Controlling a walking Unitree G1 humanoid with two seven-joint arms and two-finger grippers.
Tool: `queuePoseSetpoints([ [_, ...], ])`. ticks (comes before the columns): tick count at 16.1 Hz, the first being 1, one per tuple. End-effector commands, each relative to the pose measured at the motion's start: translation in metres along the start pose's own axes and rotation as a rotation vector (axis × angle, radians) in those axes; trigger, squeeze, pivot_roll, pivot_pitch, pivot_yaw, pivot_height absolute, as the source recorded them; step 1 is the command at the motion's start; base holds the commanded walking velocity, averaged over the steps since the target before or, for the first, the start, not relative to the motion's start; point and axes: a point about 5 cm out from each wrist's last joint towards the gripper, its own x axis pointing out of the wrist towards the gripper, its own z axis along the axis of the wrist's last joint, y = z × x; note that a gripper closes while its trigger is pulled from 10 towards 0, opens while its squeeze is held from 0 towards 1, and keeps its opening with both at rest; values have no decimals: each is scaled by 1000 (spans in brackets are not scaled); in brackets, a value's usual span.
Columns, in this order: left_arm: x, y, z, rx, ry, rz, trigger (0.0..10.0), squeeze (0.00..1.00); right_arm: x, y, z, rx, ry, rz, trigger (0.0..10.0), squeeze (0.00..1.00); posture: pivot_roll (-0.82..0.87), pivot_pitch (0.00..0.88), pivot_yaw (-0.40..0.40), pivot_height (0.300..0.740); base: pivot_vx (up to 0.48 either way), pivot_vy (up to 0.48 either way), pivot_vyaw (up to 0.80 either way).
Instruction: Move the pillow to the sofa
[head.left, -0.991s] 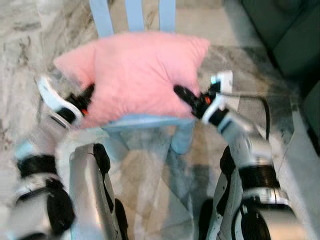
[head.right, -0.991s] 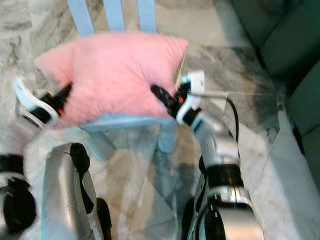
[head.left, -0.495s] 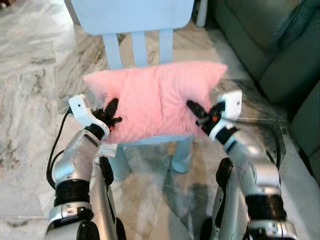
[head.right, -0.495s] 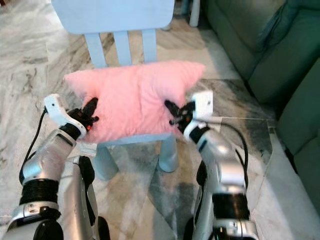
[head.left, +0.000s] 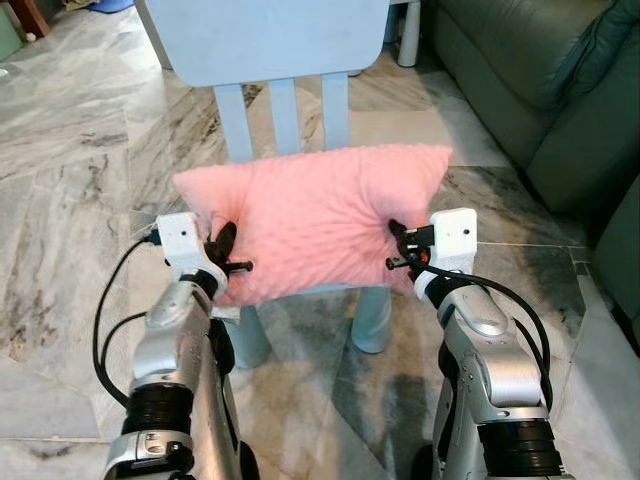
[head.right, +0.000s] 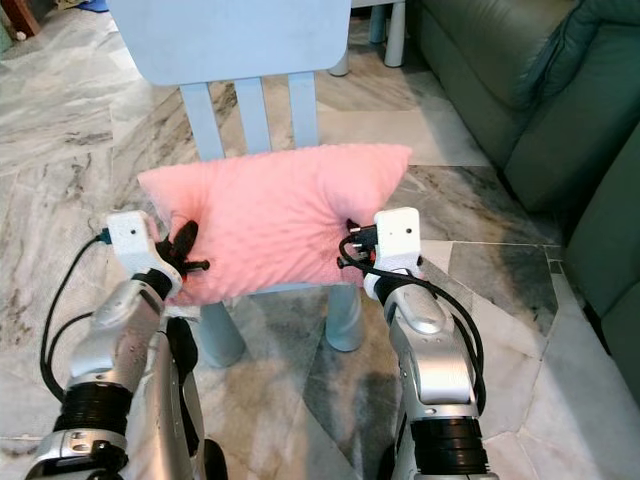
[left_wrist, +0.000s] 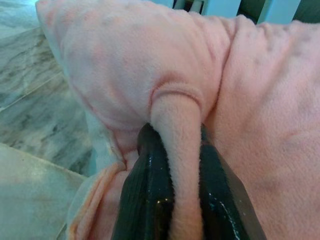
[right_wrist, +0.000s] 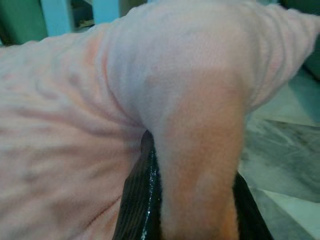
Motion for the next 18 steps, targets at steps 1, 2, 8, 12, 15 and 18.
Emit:
queuePoseSetpoints([
  [1,0,0,-6,14,19,14,10000,0,5,0,16,-18,-73,-16,10000,0,-90,0,98,300,0,0,0],
  [2,2,-2,-6,11,16,14,10000,0,6,0,19,-18,-83,-19,10000,0,-91,0,97,300,0,0,0],
  [8,3,-6,-12,20,29,0,10000,0,13,-15,26,-19,-107,-79,10000,0,-96,0,94,349,0,0,0],
  [12,6,-8,-12,17,29,2,10000,0,11,-18,24,-20,-102,-91,10000,0,-100,0,93,404,0,0,0],
  [15,6,-10,-15,23,36,-12,10000,0,12,-18,24,-14,-98,-94,10000,0,-103,0,99,439,0,0,0],
  [18,8,-10,-14,28,36,-16,10000,0,13,-19,24,-17,-99,-98,10000,0,-105,0,101,474,0,0,0],
])
